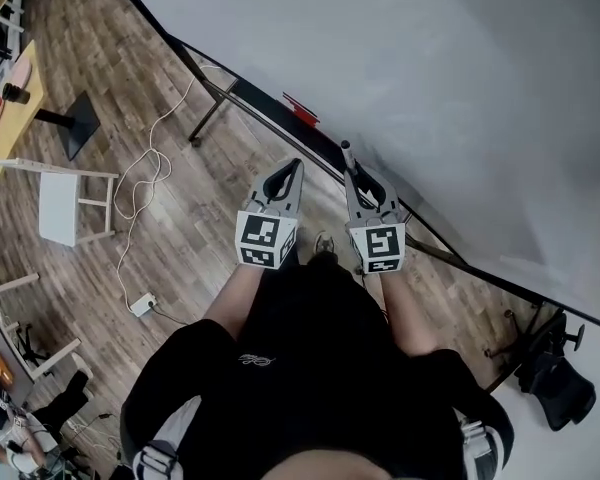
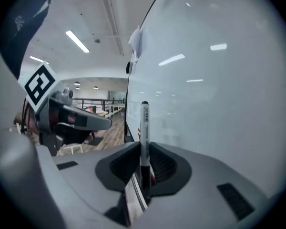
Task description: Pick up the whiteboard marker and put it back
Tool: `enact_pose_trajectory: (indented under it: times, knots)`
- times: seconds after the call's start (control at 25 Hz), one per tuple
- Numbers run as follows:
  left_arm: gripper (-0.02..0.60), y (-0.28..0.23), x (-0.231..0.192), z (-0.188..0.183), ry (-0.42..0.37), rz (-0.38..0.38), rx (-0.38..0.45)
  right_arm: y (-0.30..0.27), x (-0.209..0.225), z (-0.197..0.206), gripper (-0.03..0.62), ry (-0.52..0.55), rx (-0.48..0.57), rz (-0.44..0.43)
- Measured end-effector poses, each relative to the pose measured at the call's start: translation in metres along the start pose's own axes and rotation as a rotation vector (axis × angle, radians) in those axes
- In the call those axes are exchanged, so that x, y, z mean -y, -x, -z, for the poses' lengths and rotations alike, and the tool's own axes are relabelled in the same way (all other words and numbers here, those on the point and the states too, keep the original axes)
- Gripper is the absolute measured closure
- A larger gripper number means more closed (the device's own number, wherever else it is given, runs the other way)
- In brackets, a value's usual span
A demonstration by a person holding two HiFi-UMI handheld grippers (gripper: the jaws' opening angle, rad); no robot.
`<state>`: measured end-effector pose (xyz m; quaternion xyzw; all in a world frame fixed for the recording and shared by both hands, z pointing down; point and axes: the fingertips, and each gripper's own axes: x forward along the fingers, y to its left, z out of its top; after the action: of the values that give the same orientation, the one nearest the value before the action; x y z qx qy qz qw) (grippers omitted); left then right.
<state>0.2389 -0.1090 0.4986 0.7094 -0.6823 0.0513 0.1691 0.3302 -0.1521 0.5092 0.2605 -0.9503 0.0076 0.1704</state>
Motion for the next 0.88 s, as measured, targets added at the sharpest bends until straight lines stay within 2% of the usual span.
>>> enact_pose_trajectory:
  times: [0.12, 0.32, 0.52, 0.68, 0.88]
  knots:
    - [0.574, 0.017, 0.008, -0.014, -0.002, -0.056, 0.039, 0.014, -0.002, -0.025, 0.539, -0.032, 0.074, -0.033]
    - [0.574, 0.041, 0.02, -0.019, 0.011, -0.166, 0.087, 0.027, -0.015, -0.044, 0.539, -0.044, 0.153, -0.13]
    - [0.574, 0.072, 0.014, -0.025, 0.034, -0.282, 0.154, 0.028, -0.046, -0.057, 0.539, -0.036, 0.222, -0.259]
    - [0.574, 0.108, 0.001, -0.014, 0.042, -0.382, 0.17, 0.029, -0.081, -0.063, 0.539, 0.012, 0.28, -0.355]
    - [0.574, 0.149, -0.02, -0.019, 0.046, -0.484, 0.201, 0.033, -0.125, -0.086, 0.539, 0.041, 0.328, -0.46]
